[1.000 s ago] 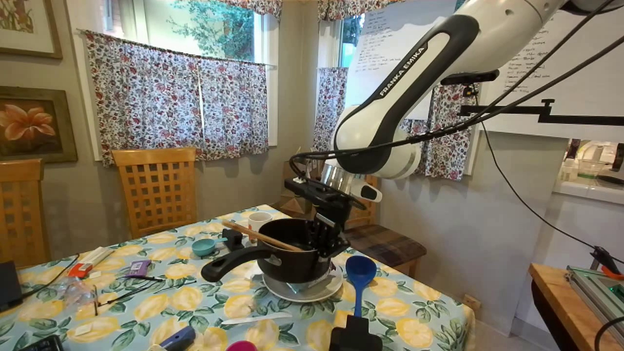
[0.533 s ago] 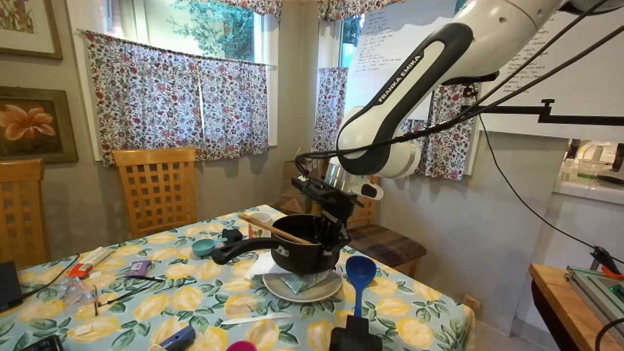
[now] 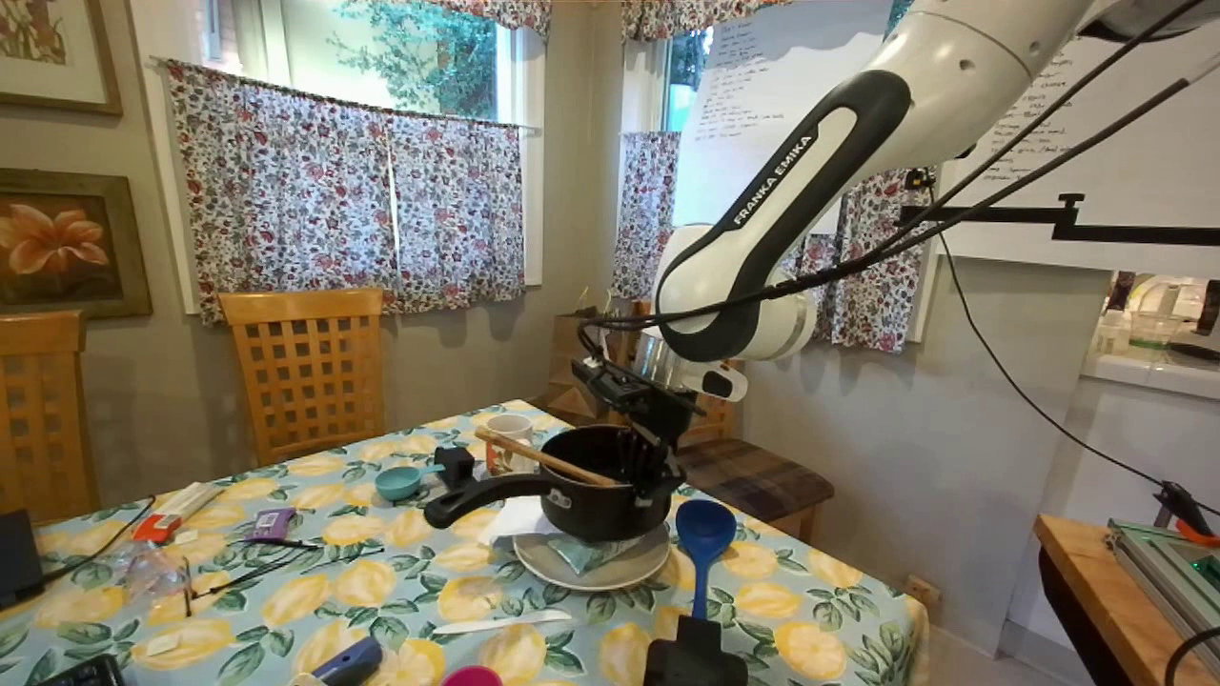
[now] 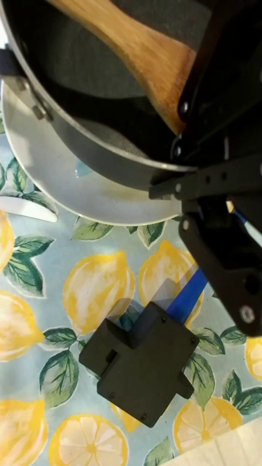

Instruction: Put the black pot on the ceramic plate on the right

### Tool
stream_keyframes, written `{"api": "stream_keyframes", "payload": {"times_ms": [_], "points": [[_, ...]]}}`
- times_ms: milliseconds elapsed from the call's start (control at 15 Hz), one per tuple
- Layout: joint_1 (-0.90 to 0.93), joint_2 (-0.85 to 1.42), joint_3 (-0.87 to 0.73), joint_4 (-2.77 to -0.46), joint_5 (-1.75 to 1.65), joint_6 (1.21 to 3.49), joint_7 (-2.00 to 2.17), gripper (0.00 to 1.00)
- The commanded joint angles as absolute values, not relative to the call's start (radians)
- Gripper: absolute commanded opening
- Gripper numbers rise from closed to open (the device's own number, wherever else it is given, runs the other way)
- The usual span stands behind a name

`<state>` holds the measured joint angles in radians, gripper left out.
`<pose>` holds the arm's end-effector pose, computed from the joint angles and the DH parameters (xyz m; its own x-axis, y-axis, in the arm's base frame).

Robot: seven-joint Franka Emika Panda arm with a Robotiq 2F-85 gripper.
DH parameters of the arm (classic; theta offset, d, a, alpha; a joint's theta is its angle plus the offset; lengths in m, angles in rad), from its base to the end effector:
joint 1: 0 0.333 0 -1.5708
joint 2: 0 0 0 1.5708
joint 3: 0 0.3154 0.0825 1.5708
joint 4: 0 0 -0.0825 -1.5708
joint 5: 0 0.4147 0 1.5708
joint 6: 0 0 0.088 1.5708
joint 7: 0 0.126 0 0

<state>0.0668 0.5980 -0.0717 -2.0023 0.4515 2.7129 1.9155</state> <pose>0.6297 -0.0160 0.1190 -0.6556 -0.7266 -0.2055 -0.7404 0.6720 -0.0138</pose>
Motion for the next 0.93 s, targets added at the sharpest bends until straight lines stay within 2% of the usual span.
{"api": "stream_keyframes", "payload": {"times_ms": [0,200,667,733,867], "points": [[0.088,0.619,-0.092,-1.947,0.403,2.712,1.973,0.24],[0.087,0.626,-0.085,-1.925,0.393,2.717,1.973,0.43],[0.100,0.608,-0.065,-1.917,0.387,2.750,1.945,0.93],[0.101,0.606,-0.057,-1.917,0.387,2.764,1.934,0.98],[0.092,0.614,-0.023,-1.902,0.395,2.802,1.884,1.00]]}}
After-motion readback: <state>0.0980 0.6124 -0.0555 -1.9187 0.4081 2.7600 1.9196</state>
